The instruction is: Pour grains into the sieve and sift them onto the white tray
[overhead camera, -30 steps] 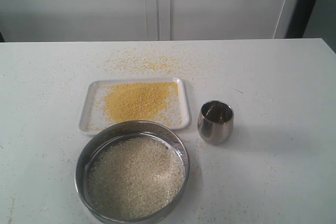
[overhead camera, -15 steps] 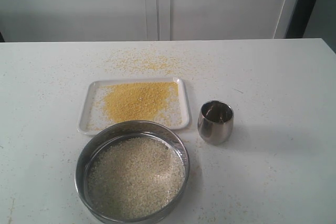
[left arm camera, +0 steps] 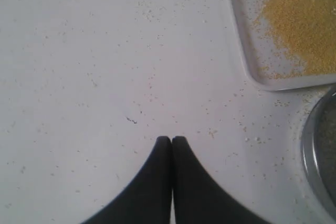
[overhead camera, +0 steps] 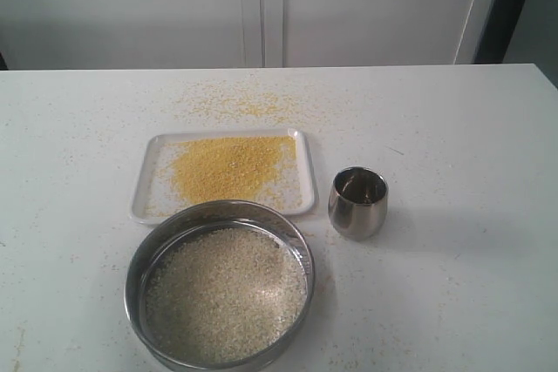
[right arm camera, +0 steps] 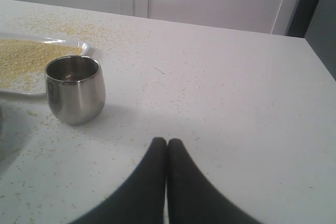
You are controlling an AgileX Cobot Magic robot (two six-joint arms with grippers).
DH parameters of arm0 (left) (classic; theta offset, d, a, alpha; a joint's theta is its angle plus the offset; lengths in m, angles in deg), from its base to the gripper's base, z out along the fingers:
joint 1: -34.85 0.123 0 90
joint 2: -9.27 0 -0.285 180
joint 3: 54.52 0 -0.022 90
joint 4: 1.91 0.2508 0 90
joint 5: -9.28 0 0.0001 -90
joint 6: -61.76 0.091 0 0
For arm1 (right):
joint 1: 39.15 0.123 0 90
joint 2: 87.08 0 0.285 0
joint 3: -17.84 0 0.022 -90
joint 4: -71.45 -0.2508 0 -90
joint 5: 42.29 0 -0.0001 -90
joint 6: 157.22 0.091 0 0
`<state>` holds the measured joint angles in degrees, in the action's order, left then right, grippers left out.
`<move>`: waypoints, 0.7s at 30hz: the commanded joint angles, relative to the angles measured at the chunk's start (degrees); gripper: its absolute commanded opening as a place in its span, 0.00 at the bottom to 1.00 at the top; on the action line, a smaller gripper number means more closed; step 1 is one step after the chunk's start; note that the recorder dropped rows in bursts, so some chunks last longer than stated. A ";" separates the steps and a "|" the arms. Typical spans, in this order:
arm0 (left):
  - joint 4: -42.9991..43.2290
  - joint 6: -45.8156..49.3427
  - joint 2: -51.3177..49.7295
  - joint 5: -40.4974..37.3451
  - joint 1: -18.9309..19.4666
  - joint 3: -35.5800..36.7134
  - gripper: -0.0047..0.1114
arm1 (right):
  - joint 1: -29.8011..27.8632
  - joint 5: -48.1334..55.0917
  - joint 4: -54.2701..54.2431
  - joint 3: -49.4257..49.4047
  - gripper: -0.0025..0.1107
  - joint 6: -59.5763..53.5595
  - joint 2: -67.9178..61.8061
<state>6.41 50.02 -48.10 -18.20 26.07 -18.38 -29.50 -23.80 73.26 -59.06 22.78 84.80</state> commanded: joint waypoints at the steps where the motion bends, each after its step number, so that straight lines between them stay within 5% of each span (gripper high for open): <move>1: -2.35 10.82 6.61 1.02 0.17 3.79 0.04 | -0.46 -0.49 -0.04 -0.32 0.02 0.00 0.33; 8: -3.36 13.71 15.77 2.77 0.17 9.22 0.04 | -0.46 -0.49 -0.04 -0.32 0.02 0.00 0.33; 21: -7.18 13.71 33.12 8.01 5.96 19.73 0.04 | -0.46 -0.38 -0.04 -0.32 0.02 0.00 0.33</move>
<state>0.58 63.63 -17.62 -11.24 31.26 -0.68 -29.50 -23.80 73.26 -59.06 22.78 84.80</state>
